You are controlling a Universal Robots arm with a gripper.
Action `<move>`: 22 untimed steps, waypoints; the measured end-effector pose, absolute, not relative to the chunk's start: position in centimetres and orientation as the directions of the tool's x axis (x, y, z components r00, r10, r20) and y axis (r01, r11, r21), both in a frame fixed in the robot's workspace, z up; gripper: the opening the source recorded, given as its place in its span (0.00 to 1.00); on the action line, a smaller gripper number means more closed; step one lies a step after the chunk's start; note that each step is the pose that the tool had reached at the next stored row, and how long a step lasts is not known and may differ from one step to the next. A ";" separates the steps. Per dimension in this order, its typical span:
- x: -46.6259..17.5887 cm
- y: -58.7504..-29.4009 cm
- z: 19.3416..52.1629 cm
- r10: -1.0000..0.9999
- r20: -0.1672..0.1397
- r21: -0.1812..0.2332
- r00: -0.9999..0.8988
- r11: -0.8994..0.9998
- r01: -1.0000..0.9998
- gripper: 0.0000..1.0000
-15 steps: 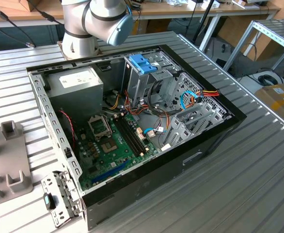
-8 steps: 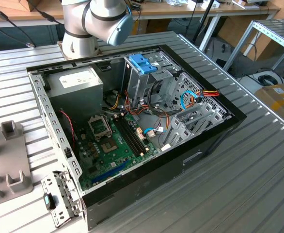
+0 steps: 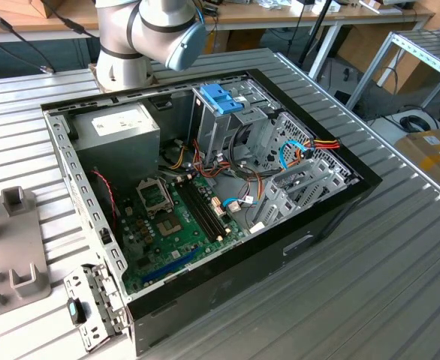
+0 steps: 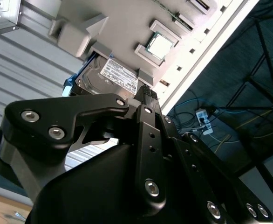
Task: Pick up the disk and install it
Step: 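Pick up the disk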
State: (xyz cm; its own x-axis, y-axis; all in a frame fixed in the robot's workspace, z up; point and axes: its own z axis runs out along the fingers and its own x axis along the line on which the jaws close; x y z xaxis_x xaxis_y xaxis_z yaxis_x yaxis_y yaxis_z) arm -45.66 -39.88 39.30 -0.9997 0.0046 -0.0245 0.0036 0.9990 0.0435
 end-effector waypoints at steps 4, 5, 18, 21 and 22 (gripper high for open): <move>-45.7 -39.9 39.3 -0.004 -0.024 0.044 -1.000 0.999 -0.005 0.10; -45.7 -39.9 39.3 -0.005 -0.025 0.044 -1.000 0.999 -0.006 0.10; -45.7 -39.9 39.3 -0.010 -0.024 0.044 -1.000 0.999 -0.011 0.10; -45.7 -39.9 39.3 -0.015 -0.024 0.043 -1.000 0.999 -0.016 0.10; -45.7 -39.9 39.3 -0.024 -0.025 0.044 -0.999 0.999 -0.025 0.10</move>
State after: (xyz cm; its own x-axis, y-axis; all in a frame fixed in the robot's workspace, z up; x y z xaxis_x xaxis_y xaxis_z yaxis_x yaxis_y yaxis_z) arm -45.66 -39.88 39.30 -0.9994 -0.0238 -0.0245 -0.0248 0.9987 0.0435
